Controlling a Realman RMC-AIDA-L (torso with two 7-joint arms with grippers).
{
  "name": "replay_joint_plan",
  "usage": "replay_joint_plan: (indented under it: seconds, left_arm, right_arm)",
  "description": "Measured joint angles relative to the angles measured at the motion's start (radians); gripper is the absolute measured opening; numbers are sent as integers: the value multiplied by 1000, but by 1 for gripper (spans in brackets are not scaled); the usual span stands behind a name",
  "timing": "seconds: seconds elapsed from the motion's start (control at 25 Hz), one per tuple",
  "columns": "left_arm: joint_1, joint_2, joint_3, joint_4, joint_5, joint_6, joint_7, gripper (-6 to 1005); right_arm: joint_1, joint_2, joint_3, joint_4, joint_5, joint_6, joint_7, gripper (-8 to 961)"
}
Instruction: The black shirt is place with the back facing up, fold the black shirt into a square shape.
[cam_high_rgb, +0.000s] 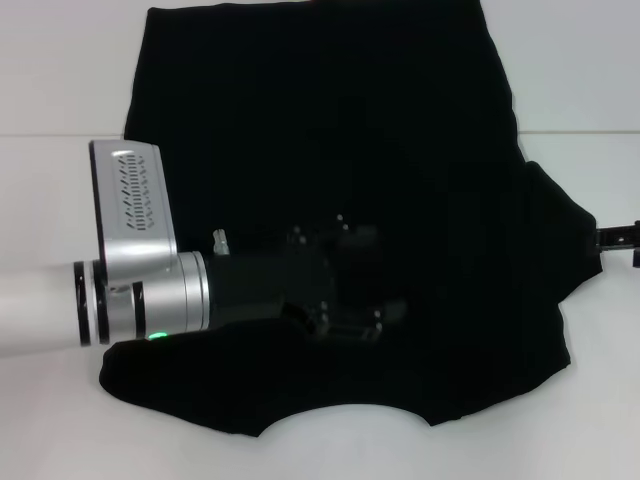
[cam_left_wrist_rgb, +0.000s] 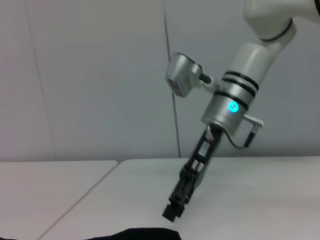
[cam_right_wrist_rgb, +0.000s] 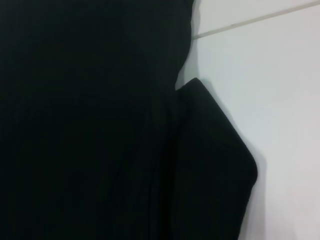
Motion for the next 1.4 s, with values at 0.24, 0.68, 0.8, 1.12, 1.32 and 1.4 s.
replay_joint_plan:
  seconds: [0.24,0.68,0.8,1.12,1.32,1.4]
  left_arm:
    - [-2,3,-20,0,-9,-8,-1,933]
    - [4,3,-27,13,-14,-10,-2,933]
    - [5,2,-28,13,-14,-10,-2,933]
    - [9,2,-49,13,-14,-12,-2,933]
    - [12,0,-51,12,-15,-10,-2,932]
    - [15,-1,-51,11,-21,-8,-2,932]
  right_arm:
    - [24,20,-5,38,-2,71,-9,890]
    - [26,59,-31,63,-2,163,-53,649]
    - [24,61,-26,64,4,165,-59,518]
    - [14,75,-26,62,8,223,-61,168]
    - [-21,78,-5,58,96,252,-138,30]
    - [-42,76,9,56,147,251,-176,6]
